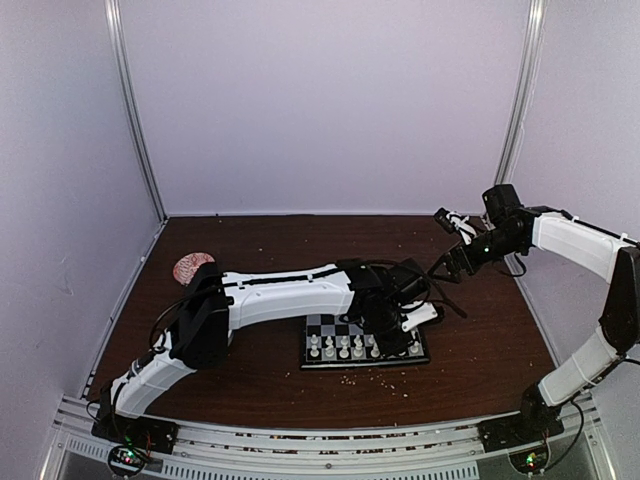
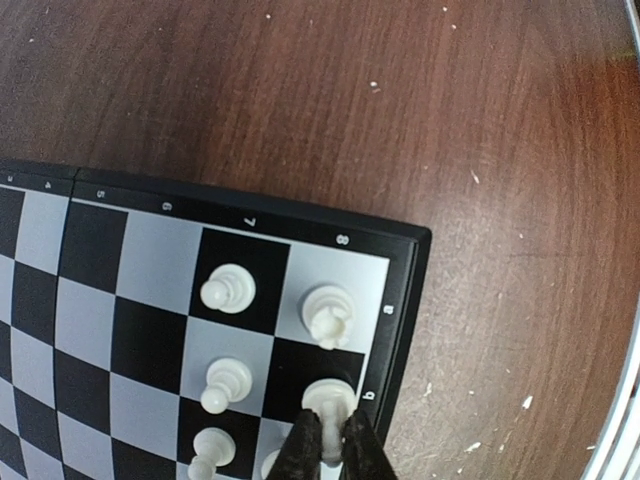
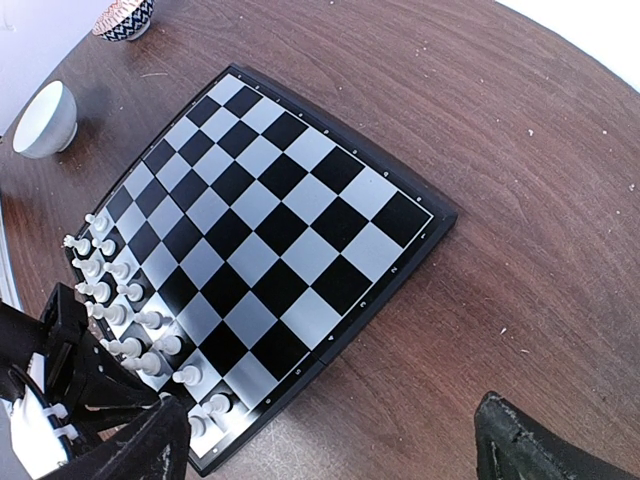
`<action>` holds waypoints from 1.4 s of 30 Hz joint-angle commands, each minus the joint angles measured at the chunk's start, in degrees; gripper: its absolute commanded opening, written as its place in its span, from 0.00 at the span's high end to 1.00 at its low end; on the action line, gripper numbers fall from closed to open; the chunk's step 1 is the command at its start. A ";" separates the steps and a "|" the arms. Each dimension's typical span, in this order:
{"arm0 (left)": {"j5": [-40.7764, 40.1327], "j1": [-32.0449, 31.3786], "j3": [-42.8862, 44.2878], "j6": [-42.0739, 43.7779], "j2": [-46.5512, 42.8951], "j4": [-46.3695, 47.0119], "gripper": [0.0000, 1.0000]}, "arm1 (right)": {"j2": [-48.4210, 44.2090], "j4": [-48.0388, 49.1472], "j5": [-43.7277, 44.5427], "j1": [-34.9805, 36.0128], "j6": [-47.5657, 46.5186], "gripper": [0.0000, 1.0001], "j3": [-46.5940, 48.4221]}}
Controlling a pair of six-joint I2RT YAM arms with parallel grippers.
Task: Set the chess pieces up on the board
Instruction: Place the knight at g1.
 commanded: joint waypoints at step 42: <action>0.59 0.00 -4.49 -1.85 -9.37 5.55 0.80 | 0.15 -0.94 -1.36 -0.27 -0.60 0.00 1.74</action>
